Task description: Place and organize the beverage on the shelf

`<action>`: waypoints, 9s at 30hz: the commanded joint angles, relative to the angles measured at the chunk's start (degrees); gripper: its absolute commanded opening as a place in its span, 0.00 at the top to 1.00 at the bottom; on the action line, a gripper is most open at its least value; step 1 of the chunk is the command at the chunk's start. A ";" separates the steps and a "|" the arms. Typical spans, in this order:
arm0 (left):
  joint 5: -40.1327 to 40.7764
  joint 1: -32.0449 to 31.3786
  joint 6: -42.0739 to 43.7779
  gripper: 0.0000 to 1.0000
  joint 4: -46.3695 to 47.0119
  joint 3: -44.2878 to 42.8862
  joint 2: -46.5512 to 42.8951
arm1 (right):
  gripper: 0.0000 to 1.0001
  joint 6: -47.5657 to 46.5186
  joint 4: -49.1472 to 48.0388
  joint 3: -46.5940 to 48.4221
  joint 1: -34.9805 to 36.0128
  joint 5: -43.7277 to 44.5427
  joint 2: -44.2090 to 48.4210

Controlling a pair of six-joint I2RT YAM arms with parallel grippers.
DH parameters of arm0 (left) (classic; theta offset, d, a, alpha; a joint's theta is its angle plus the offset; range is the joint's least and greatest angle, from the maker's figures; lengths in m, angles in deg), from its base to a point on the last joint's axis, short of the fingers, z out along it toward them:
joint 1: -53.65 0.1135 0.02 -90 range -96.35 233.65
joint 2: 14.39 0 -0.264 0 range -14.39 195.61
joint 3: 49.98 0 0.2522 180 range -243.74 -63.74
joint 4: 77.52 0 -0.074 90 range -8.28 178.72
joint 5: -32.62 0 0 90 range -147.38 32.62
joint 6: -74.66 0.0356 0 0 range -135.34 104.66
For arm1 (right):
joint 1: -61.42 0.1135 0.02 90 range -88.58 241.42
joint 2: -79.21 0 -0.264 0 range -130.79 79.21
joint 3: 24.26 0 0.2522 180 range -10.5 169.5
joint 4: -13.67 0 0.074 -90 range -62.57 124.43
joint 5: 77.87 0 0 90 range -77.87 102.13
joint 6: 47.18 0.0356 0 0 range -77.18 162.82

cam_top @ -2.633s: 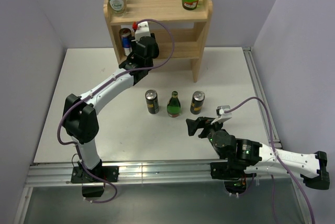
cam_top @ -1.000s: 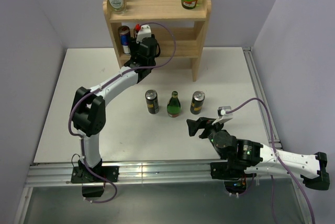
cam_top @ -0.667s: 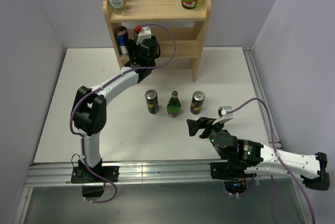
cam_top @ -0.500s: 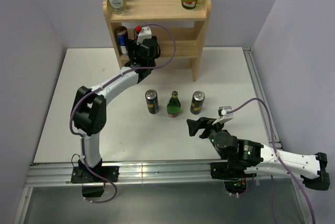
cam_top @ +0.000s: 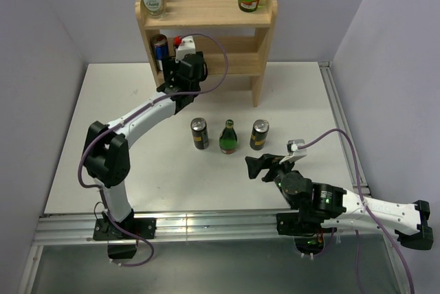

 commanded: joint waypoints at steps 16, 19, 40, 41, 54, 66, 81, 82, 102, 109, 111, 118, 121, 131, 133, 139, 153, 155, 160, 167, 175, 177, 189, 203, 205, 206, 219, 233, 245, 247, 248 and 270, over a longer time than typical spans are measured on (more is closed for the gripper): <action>2.44 -2.17 -2.89 0.12 -5.58 2.08 -9.76 | 0.01 2.56 2.26 0.40 0.40 0.10 1.71; 1.03 -3.66 -6.50 0.13 -6.29 6.56 -13.09 | 0.01 2.56 2.44 0.49 0.40 0.10 1.53; 7.10 -26.87 -32.77 0.14 -14.66 37.84 -27.87 | 0.01 3.70 3.22 0.58 0.40 -0.43 1.27; 7.01 -26.87 -33.04 0.14 -13.69 38.73 -27.34 | 0.01 3.79 3.31 0.49 0.40 -0.43 1.44; 3.67 -24.24 -22.86 0.13 13.45 44.89 -16.28 | 0.01 4.15 3.58 0.58 0.40 -0.08 0.66; 0.42 -16.68 -15.56 0.28 28.24 43.75 -5.47 | 0.01 3.71 2.97 0.40 0.40 0.36 0.39; 1.38 -17.64 -11.34 1.00 12.09 28.03 -11.16 | 0.01 3.09 2.44 0.40 0.40 0.36 -0.14; 1.29 -17.55 -9.51 1.00 11.12 24.10 -11.34 | 0.01 3.09 2.52 0.32 0.40 0.36 0.13; -7.14 -13.77 3.61 1.00 -4.01 -26.46 9.04 | 0.01 2.91 2.08 -0.65 0.40 0.27 2.76; -8.73 -13.60 5.10 1.00 -2.52 -35.95 17.30 | 0.01 3.18 2.17 -1.00 0.31 0.01 4.17; -8.73 -13.60 5.45 1.00 -0.77 -37.02 18.88 | 0.01 3.00 2.08 -1.09 0.40 -0.08 4.43; -9.78 -13.33 4.93 1.00 2.14 -39.83 22.49 | 0.01 3.09 1.56 -1.53 0.31 -0.16 4.26; -10.31 -13.25 4.57 1.00 4.15 -39.58 23.20 | 0.01 3.09 1.12 -2.14 0.40 -0.25 4.17; -15.05 -12.63 2.90 0.98 8.90 -38.44 25.31 | 0.01 2.65 0.24 -2.23 0.40 0.01 2.85; -15.40 -12.63 3.25 0.92 10.14 -37.56 25.22 | 0.01 2.65 0.24 -2.32 0.40 -0.16 2.94; -16.11 -12.63 3.61 0.52 9.97 -38.34 26.80 | 0.01 2.47 0.15 -2.23 0.40 -0.16 2.77; -17.43 -12.54 3.69 0.08 9.61 -38.08 28.03 | 0.01 2.56 0.24 -2.15 0.40 -0.16 2.50; -17.43 -12.54 3.69 0.01 9.44 -37.90 27.95 | 0.01 2.56 0.24 -2.15 0.40 -0.16 2.59; -18.22 -12.54 4.22 0.01 9.53 -37.64 27.77 | 0.01 2.65 0.24 -2.23 0.40 -0.16 2.76; -19.01 -12.63 4.13 0.01 9.79 -37.20 27.77 | 0.01 2.91 0.24 -2.50 0.40 0.01 2.94; -18.75 -13.24 3.69 0.01 11.55 -31.67 25.49 | 0.01 2.83 -0.03 -2.76 0.40 0.19 2.50; -18.40 -13.60 3.87 0.01 11.98 -30.61 24.78 | 0.01 2.83 -0.11 -2.85 0.40 0.19 2.59; -16.38 -14.21 4.40 0.01 13.66 -22.53 19.51 | 0.01 3.00 -0.11 -2.76 0.31 0.28 2.33; -12.33 -15.35 6.77 0.02 14.45 -13.21 10.29 | 0.01 3.00 -0.55 -2.85 0.31 0.54 1.18; -11.72 -15.44 7.12 0.02 13.92 -11.28 7.31 | 0.01 2.91 -0.55 -2.85 0.40 0.54 0.92; -11.63 -15.44 7.21 0.02 13.49 -10.58 6.33 | 0.01 2.91 -0.73 -2.76 0.40 0.54 0.74; -9.34 -18.07 0.89 0.06 1.97 6.81 -17.72 | 0.01 3.18 -0.73 -2.76 0.31 0.98 -0.57; -15.49 -29.94 -13.62 0.07 17.87 49.97 -33.14 | 0.01 3.53 -0.73 -2.94 0.40 1.68 -0.58; -16.91 -31.44 -12.31 0.07 29.73 47.09 -14.71 | 0.01 3.62 -0.64 -2.76 0.40 1.25 -0.93; -16.03 -31.35 -11.17 0.07 32.28 46.13 -12.41 | 0.01 3.18 -0.90 -2.76 0.40 0.98 -1.28; -15.67 -31.00 -10.99 0.07 33.25 45.95 -10.48 | 0.01 3.09 -1.17 -2.76 0.40 0.80 -1.45; -17.25 -20.63 -5.89 0.42 44.15 36.90 5.18 | 0.01 2.83 -1.78 -3.11 0.40 0.72 -1.28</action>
